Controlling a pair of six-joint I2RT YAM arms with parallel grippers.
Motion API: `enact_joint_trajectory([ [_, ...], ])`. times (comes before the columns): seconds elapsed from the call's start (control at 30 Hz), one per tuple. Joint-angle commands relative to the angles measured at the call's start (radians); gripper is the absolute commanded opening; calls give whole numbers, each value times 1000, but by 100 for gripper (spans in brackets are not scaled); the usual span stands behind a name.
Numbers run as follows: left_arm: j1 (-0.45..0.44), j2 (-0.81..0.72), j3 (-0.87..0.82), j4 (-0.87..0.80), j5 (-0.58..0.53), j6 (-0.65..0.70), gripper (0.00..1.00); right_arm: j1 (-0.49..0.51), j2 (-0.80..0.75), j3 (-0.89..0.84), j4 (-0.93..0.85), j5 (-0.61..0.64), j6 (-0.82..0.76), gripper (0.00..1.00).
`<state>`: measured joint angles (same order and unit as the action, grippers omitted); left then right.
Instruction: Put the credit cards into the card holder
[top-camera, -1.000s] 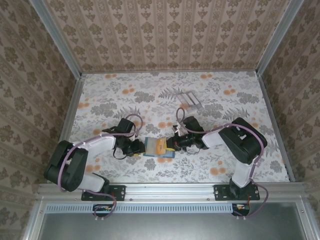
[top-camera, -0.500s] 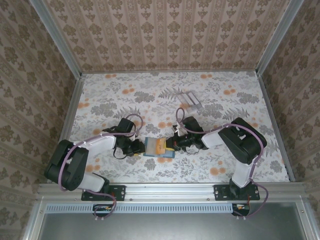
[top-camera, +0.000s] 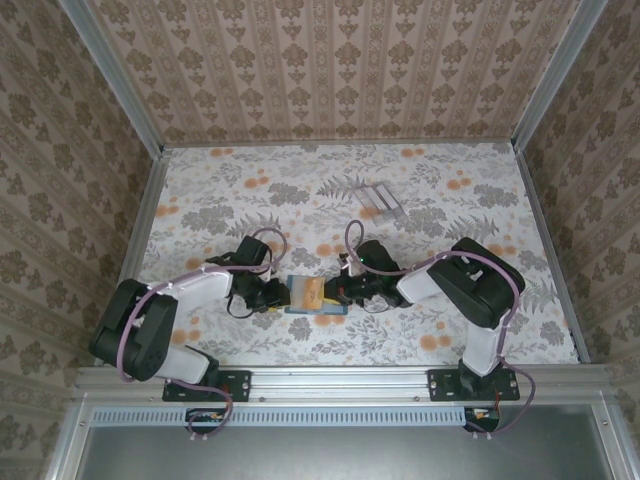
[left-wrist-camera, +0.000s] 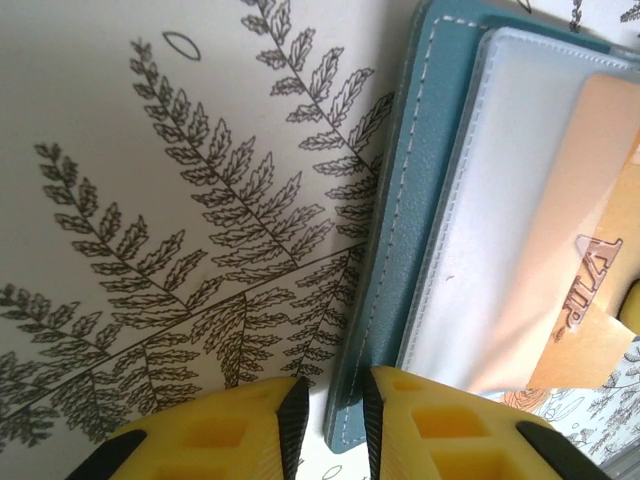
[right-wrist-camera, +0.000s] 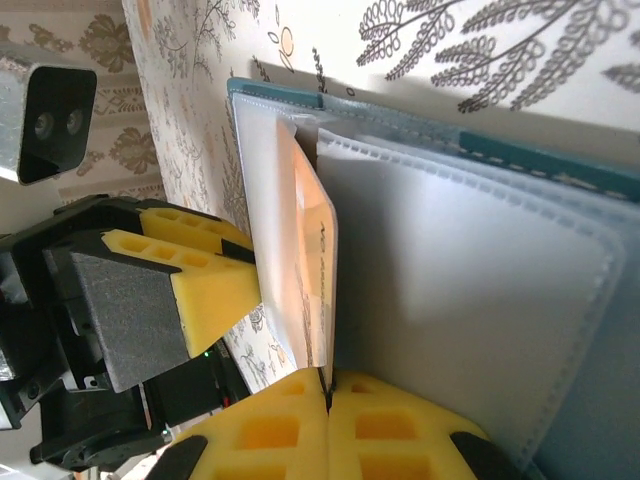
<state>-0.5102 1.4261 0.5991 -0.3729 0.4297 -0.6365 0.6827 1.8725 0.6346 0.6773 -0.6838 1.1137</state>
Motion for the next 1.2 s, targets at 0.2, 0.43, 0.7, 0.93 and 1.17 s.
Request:
enact_joint_trajectory([
  [0.2, -39, 76, -15, 90, 5, 0, 26, 50, 64, 53, -29, 36, 36, 3],
  [0.43, -40, 89, -4, 97, 19, 5, 25, 81, 93, 125, -113, 35, 15, 14],
  [0.7, -40, 61, 0, 66, -1, 13, 25, 88, -14, 209, -495, 144, -157, 34],
  [0.93, -40, 57, -12, 87, 7, 5, 25, 95, -83, 286, -771, 242, -256, 37],
  [1.17, -40, 70, -18, 103, 9, 7, 25, 112, -89, 332, -843, 302, -271, 36],
])
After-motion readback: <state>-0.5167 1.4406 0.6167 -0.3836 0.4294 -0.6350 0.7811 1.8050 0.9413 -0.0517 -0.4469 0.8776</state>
